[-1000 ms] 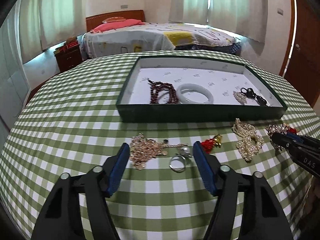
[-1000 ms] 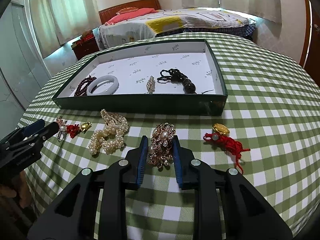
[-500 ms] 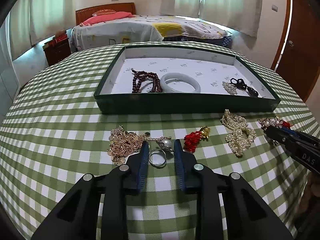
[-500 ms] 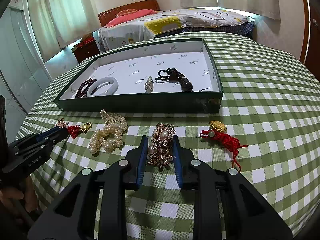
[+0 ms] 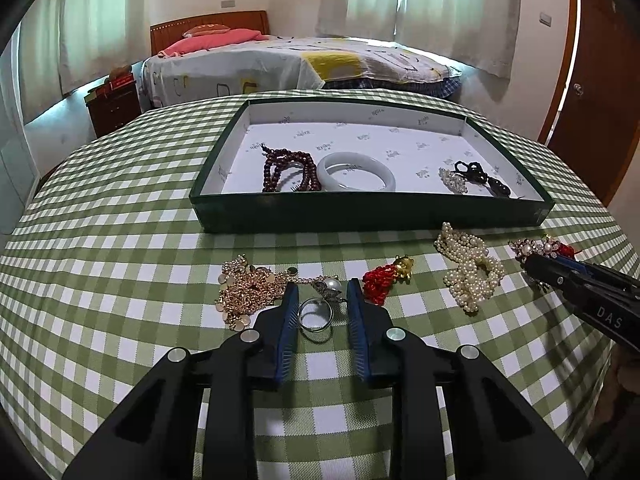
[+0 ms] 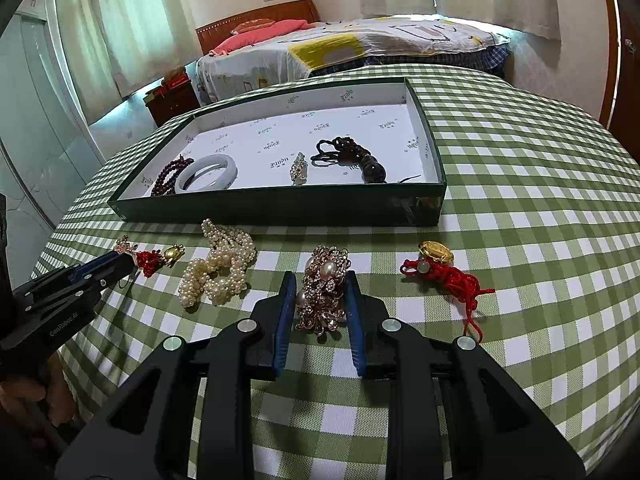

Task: Organize jewelry
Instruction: 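Grasp the silver ring with the left gripper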

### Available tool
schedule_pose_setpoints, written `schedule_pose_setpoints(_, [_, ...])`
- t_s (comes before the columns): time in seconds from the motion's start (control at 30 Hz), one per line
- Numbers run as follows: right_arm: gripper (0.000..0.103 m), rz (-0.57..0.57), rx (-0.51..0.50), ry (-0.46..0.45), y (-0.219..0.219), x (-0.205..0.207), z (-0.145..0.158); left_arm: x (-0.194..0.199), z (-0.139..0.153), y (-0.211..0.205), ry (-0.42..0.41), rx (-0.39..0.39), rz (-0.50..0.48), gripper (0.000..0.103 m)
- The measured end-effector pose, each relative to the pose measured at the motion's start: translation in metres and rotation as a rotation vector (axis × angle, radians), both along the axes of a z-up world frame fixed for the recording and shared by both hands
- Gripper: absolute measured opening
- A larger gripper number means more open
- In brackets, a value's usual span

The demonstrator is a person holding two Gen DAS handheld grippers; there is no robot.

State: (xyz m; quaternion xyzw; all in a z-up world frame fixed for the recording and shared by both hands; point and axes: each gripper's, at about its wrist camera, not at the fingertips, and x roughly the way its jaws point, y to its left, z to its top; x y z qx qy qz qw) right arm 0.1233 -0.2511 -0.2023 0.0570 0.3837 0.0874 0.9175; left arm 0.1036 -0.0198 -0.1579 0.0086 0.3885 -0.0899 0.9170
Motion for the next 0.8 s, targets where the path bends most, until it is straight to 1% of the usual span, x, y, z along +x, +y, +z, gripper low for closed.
schedule_pose_setpoints(0.23, [0.023, 0.005, -0.006, -0.018, 0.0018, -0.0042, 0.0052, -0.0013, 0.0035, 0.002, -0.012, -0.002, 0.006, 0.025])
schedule_pose_setpoints(0.27, [0.023, 0.006, -0.007, -0.02, 0.0022, -0.0046, 0.0062, -0.0012, 0.0039, 0.0022, -0.014, -0.001, 0.006, 0.023])
schedule_pose_setpoints(0.3, [0.023, 0.006, -0.008, -0.022, 0.0026, -0.0052, 0.0069, -0.0012, 0.0039, 0.0019, -0.015, 0.001, 0.006, 0.019])
schedule_pose_setpoints(0.8, [0.023, 0.014, -0.019, -0.032, 0.0053, -0.0089, 0.0099, -0.0006, 0.0064, 0.004, -0.022, -0.011, 0.011, 0.019])
